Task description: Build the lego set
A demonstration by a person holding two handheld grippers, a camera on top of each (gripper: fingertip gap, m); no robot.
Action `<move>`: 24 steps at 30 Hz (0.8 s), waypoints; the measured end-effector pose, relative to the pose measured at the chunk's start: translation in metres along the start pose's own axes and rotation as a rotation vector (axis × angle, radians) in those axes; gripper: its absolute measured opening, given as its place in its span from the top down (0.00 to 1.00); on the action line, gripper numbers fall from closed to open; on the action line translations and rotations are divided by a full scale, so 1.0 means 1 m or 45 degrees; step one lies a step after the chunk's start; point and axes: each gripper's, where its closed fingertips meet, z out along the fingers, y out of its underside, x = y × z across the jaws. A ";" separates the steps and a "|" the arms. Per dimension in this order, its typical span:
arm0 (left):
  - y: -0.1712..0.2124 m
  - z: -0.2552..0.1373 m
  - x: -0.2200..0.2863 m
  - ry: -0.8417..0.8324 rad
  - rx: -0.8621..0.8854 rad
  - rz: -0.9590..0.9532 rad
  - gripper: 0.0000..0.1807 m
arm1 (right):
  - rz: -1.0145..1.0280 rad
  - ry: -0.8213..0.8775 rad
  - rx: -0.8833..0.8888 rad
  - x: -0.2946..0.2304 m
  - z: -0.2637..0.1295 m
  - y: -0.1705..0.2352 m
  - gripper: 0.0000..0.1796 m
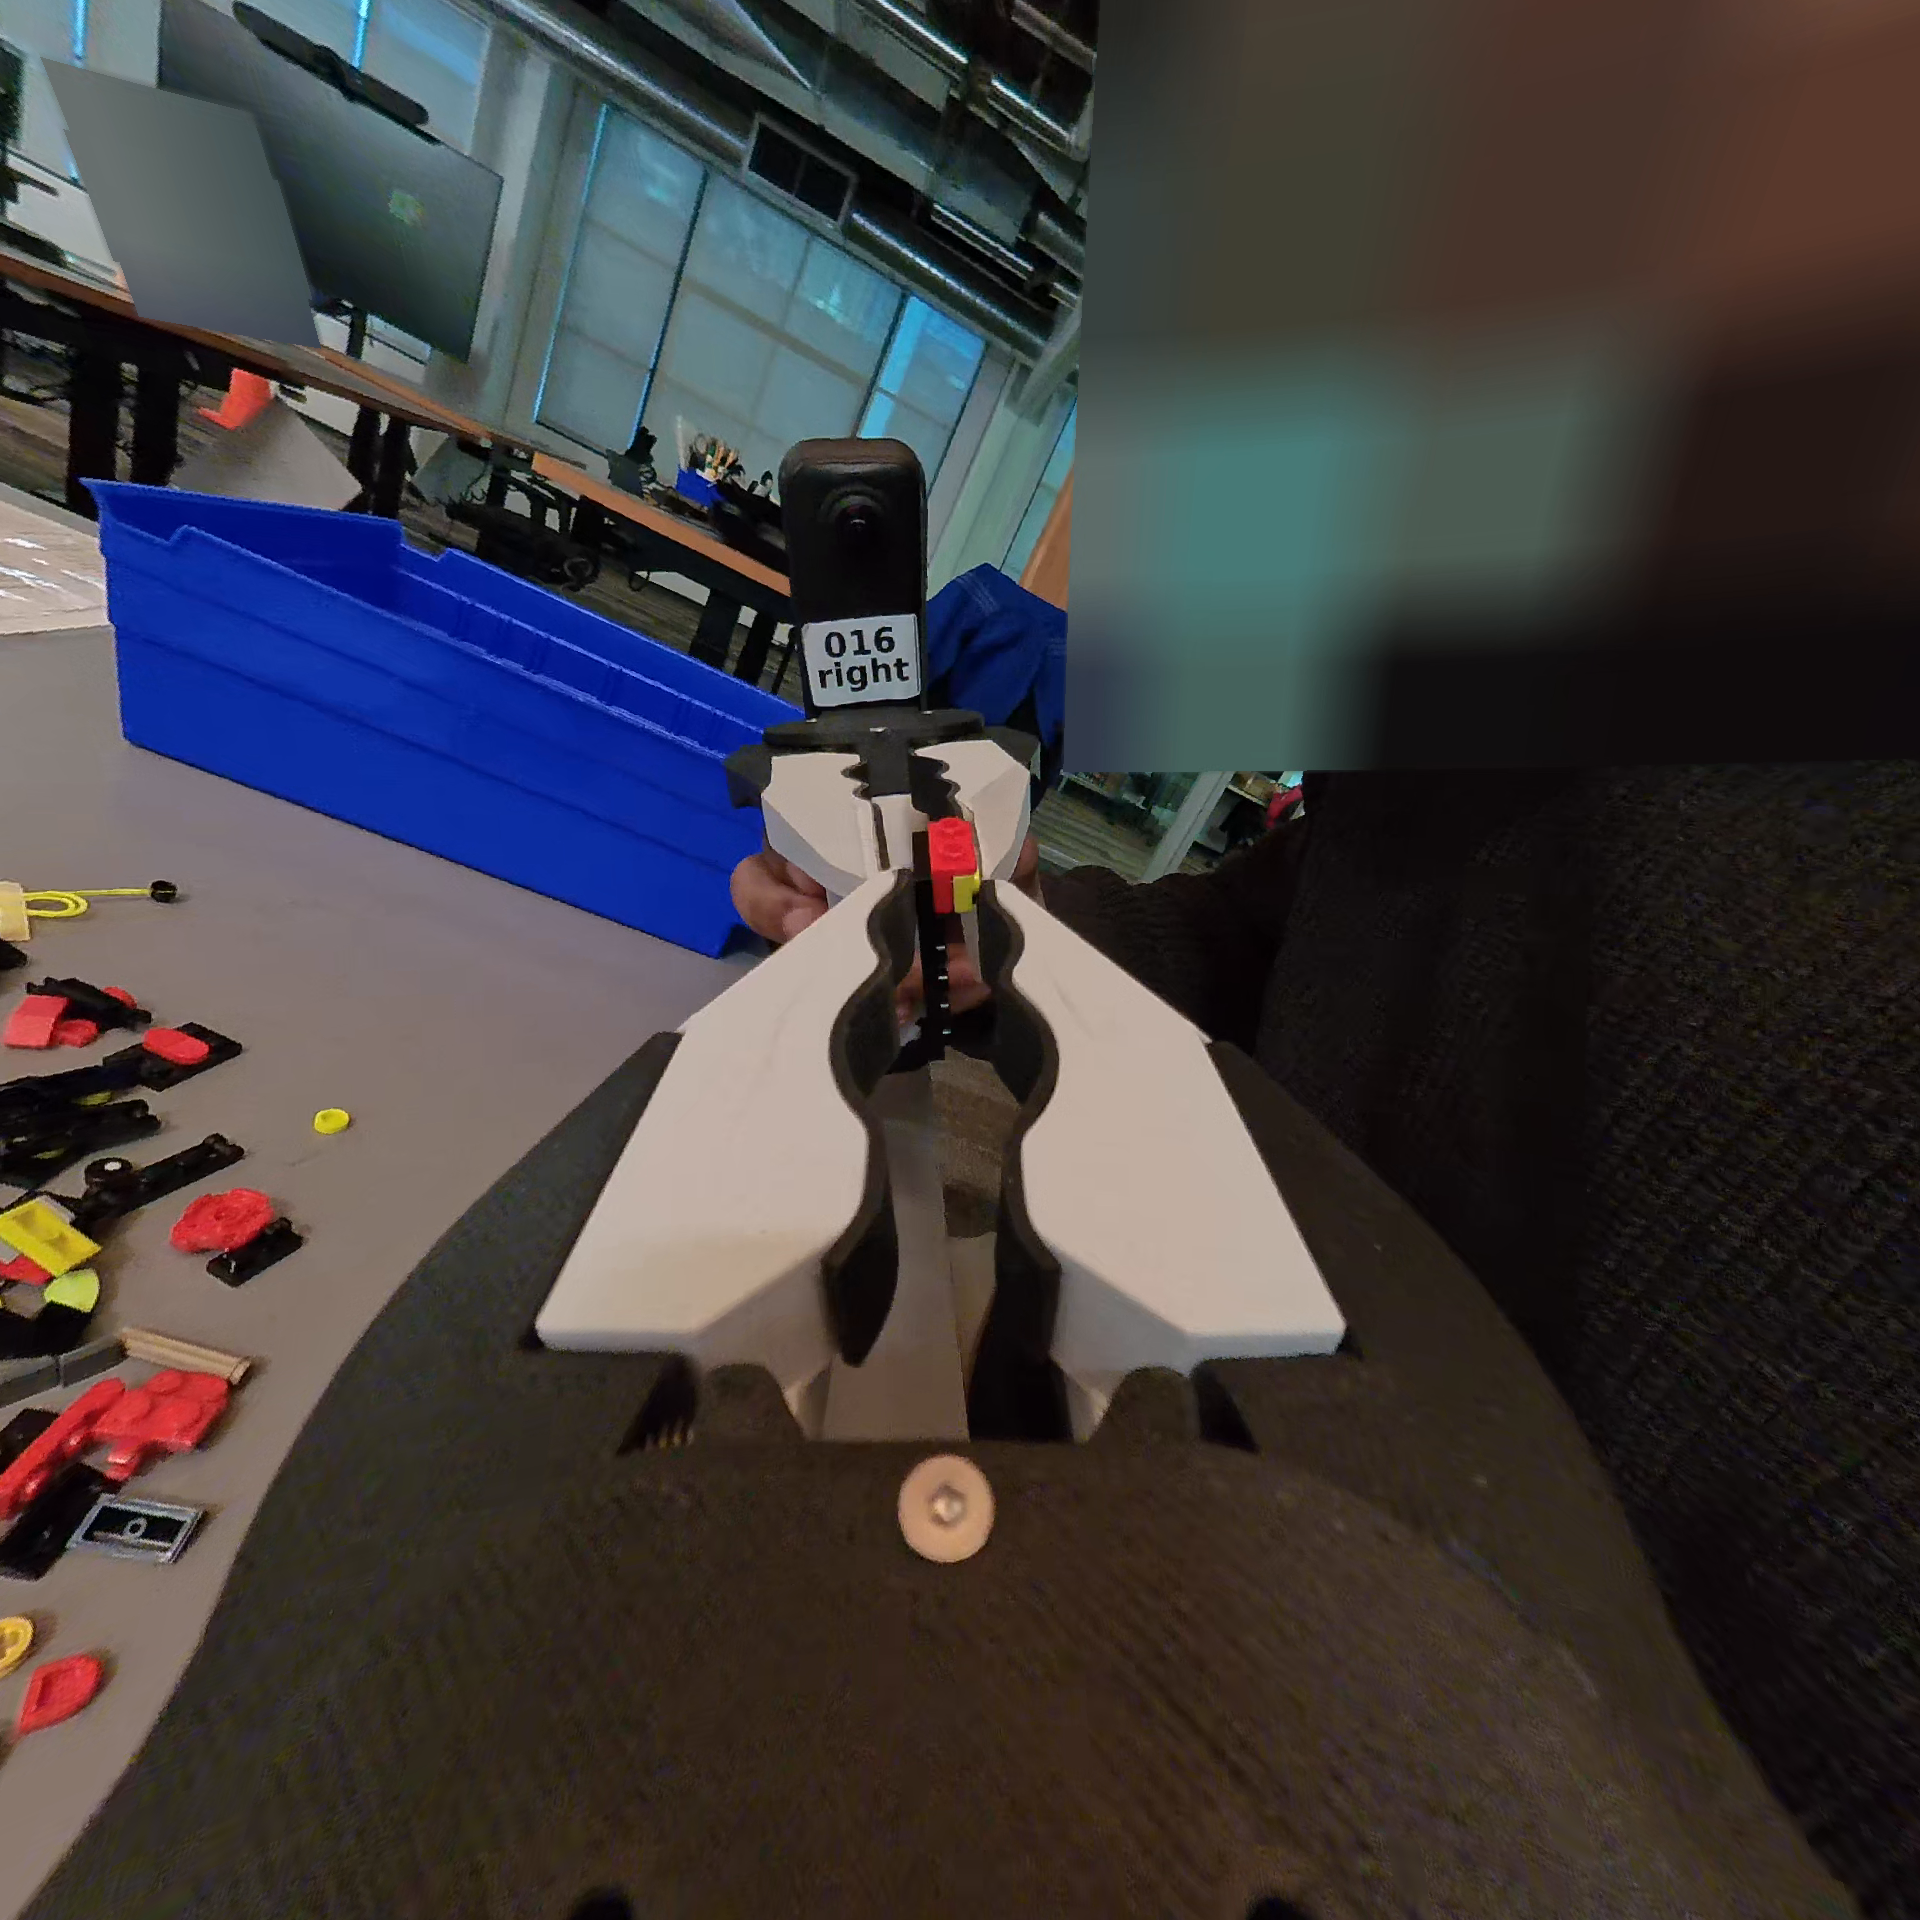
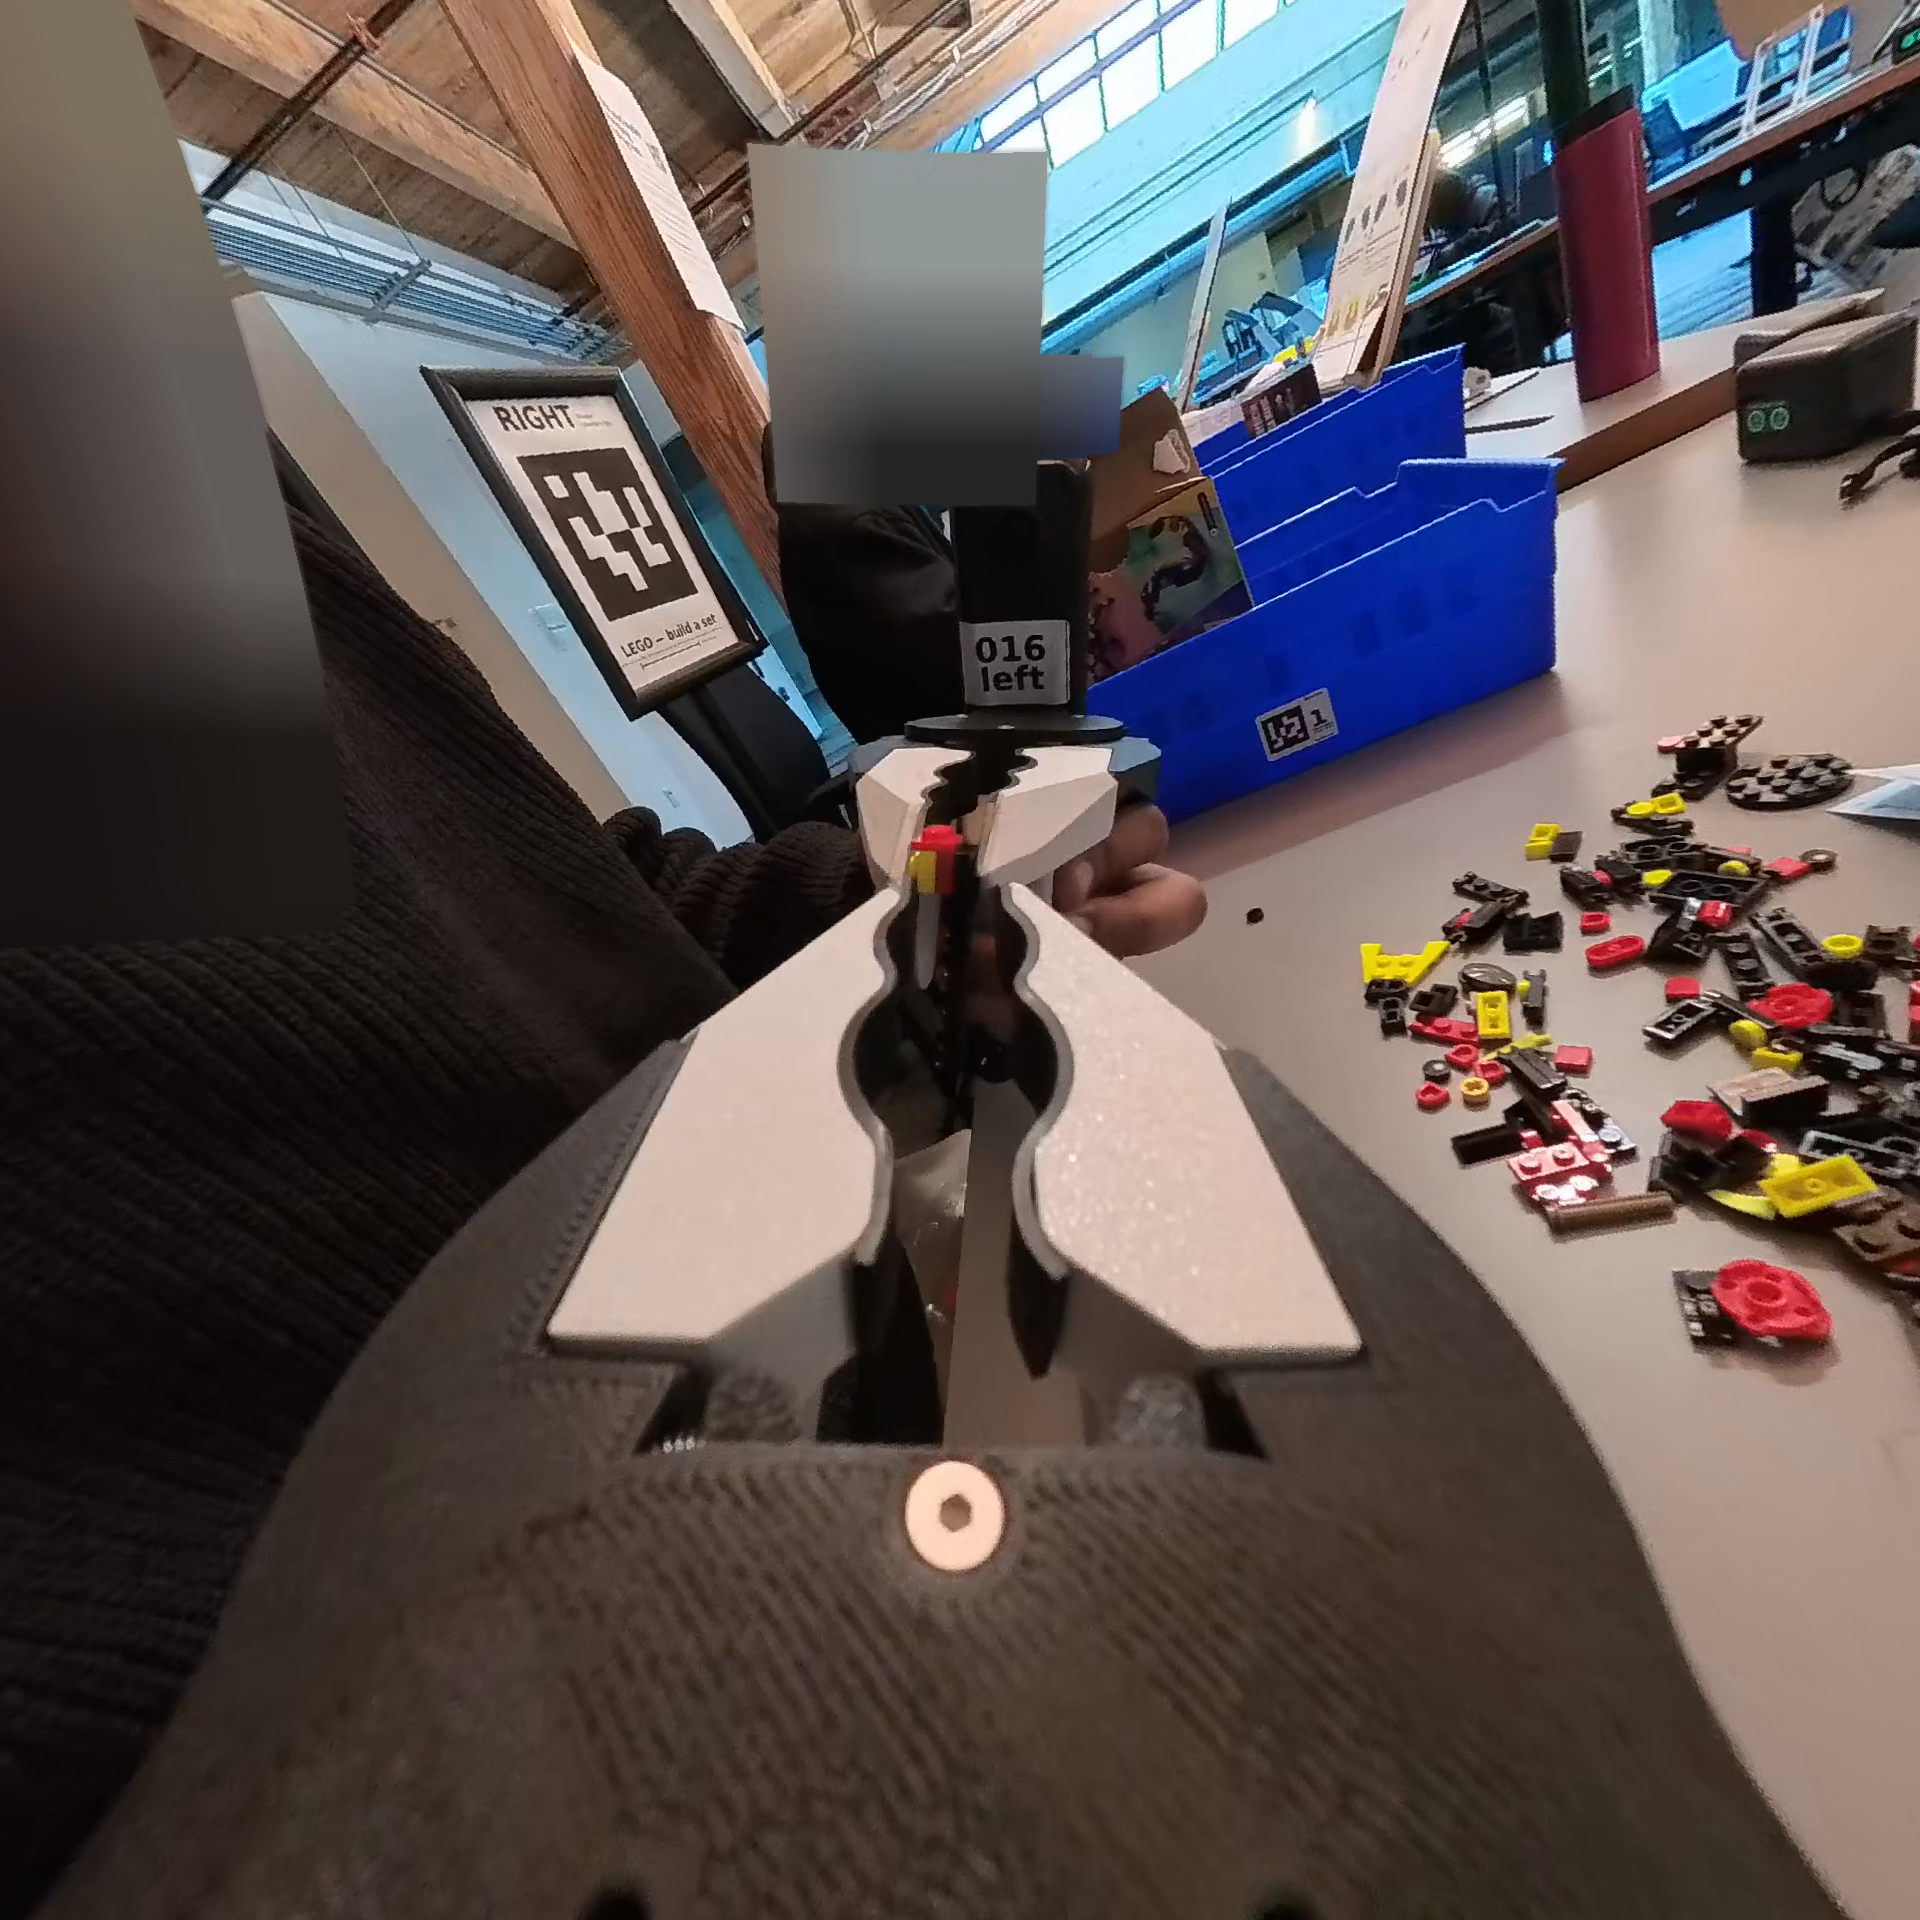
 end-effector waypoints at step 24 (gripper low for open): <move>0.008 -0.001 -0.007 -0.070 -0.073 0.032 0.96 | -0.101 0.060 -0.082 0.004 -0.001 0.003 0.95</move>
